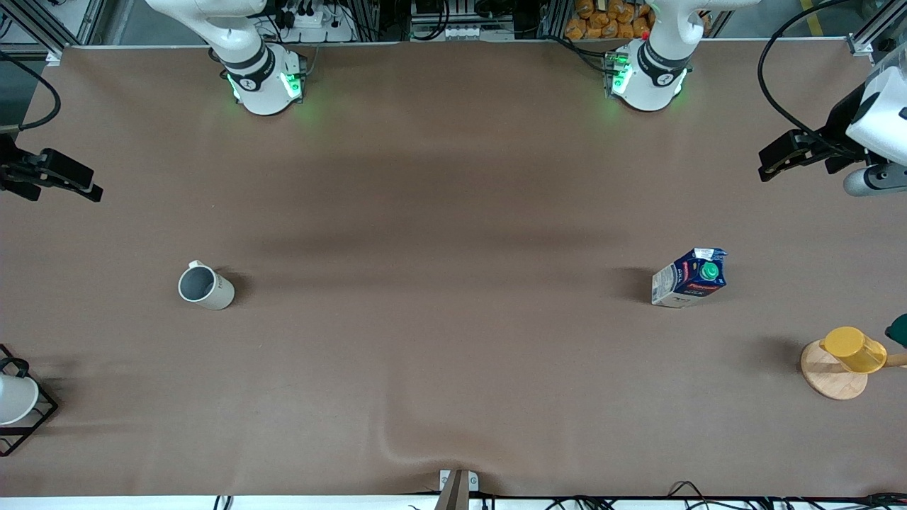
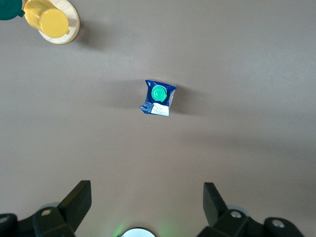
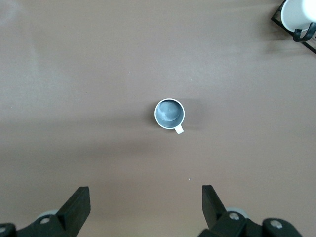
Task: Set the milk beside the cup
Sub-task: 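Move the left gripper toward the milk carton while the right gripper approaches the mug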
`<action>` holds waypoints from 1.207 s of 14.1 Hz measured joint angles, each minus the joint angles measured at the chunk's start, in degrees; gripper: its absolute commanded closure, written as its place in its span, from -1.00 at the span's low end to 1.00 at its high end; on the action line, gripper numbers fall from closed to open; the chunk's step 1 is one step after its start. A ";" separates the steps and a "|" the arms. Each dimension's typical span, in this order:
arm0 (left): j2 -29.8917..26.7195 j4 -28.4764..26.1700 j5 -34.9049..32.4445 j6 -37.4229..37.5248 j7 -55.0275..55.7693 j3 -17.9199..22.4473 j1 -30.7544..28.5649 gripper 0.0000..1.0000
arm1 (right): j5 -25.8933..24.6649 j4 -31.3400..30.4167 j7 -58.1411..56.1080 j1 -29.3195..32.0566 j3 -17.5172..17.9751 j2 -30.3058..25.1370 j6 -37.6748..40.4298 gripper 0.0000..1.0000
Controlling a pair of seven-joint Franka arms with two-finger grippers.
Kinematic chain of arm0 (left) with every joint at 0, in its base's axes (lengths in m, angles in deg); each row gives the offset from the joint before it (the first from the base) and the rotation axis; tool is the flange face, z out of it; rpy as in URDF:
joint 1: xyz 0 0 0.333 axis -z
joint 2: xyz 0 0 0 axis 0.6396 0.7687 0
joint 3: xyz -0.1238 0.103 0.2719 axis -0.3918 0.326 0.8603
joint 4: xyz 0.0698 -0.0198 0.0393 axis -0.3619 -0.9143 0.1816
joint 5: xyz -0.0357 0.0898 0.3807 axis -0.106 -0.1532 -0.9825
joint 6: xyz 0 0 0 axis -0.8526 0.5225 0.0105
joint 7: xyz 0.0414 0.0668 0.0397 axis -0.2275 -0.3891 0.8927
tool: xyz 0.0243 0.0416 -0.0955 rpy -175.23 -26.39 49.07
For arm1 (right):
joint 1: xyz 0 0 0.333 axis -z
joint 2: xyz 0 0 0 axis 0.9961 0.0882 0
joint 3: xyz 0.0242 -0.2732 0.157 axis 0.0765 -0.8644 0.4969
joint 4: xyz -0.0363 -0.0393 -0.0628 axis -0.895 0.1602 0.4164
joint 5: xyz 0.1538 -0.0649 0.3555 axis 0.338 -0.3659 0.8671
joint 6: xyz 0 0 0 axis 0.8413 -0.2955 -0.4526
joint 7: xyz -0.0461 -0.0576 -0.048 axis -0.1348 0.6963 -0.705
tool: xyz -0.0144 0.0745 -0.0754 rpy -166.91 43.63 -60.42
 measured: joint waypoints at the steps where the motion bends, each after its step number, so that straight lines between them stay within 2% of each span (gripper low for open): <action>1: 0.00 0.01 0.00 0.00 0.00 0.01 0.00 -1.00 | -0.02 0.00 0.00 0.00 0.03 0.02 0.00 -1.00; 8: 2.17 0.08 0.00 -0.38 -0.12 0.15 -0.08 -1.00 | -0.04 0.04 0.00 0.00 0.14 0.06 0.00 -1.00; 12: 7.14 -0.44 0.01 -5.44 -0.28 0.05 -0.05 -1.00 | -0.04 0.03 0.00 0.00 0.24 0.31 0.04 -1.00; 17: 8.18 -2.10 0.06 -7.20 -0.28 -0.23 0.23 -1.00 | -0.04 0.01 0.00 0.00 0.24 1.93 0.12 -1.00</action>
